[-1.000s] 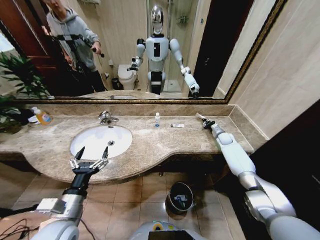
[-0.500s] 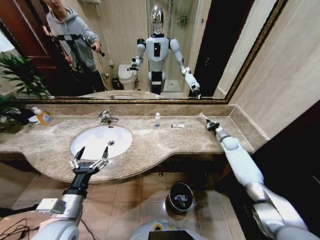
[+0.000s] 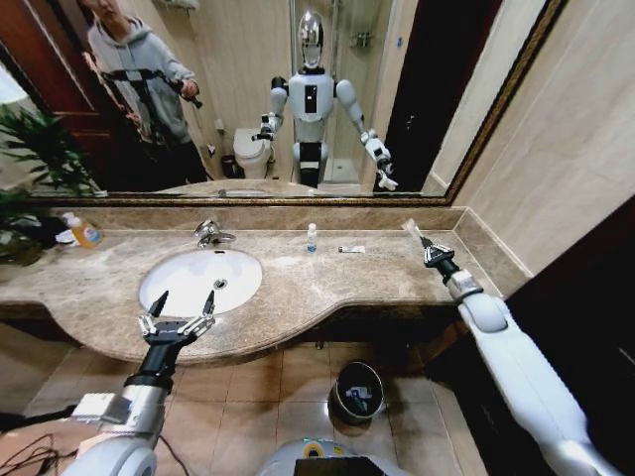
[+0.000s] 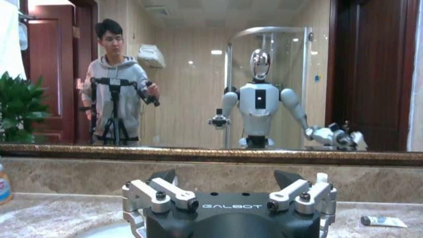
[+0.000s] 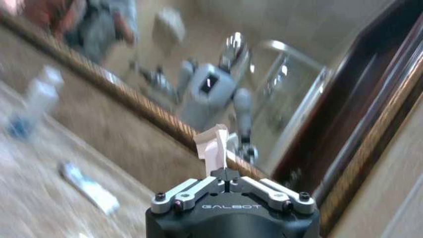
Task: Pick up the trash from the sink and place it in the trash bin.
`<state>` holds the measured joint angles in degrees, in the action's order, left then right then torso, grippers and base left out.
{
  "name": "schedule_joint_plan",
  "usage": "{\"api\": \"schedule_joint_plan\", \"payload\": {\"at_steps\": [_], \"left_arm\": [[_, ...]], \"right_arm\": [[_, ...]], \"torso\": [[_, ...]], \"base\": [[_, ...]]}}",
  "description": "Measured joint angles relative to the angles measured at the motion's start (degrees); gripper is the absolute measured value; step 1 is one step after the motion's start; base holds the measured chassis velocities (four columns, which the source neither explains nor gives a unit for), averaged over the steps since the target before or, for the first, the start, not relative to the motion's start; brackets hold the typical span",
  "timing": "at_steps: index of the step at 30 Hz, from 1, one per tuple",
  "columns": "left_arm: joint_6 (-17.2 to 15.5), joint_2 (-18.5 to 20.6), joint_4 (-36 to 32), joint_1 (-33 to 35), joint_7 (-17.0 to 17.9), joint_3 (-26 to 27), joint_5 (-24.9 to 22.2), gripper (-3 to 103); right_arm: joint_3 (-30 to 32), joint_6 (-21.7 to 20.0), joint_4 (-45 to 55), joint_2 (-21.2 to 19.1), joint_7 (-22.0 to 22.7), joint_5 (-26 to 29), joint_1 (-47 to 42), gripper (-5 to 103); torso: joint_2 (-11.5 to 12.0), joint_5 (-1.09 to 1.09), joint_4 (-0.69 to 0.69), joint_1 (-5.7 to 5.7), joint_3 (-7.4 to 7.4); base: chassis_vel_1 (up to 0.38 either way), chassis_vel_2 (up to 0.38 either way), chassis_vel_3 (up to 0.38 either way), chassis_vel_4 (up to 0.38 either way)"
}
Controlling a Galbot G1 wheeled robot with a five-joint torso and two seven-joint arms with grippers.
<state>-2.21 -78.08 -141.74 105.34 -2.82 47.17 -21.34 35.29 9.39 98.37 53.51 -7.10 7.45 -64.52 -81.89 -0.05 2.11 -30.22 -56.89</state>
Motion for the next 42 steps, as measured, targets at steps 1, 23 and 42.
{"api": "schedule_joint_plan", "payload": {"at_steps": [1, 23, 42], "left_arm": [[0.0, 0.0, 0.0, 0.0, 0.0, 0.0, 0.0, 100], [0.0, 0.0, 0.0, 0.0, 0.0, 0.0, 0.0, 100], [0.0, 0.0, 0.0, 0.0, 0.0, 0.0, 0.0, 100]], "right_arm": [[0.6, 1.5, 2.5, 0.7, 0.4, 2.1, -3.1, 0], [2.0, 27.0, -0.9, 12.0, -2.5, 7.6, -34.4, 0], [-4.5, 32.2, -27.0, 17.4, -3.5, -13.8, -23.9, 0]], "torso": [[0.0, 0.02, 0.0, 0.0, 0.0], [0.0, 0.04, -0.01, 0.0, -0.01], [0.0, 0.05, 0.01, -0.01, -0.01]], "base": [[0.0, 0.0, 0.0, 0.0], [0.0, 0.0, 0.0, 0.0], [0.0, 0.0, 0.0, 0.0]]}}
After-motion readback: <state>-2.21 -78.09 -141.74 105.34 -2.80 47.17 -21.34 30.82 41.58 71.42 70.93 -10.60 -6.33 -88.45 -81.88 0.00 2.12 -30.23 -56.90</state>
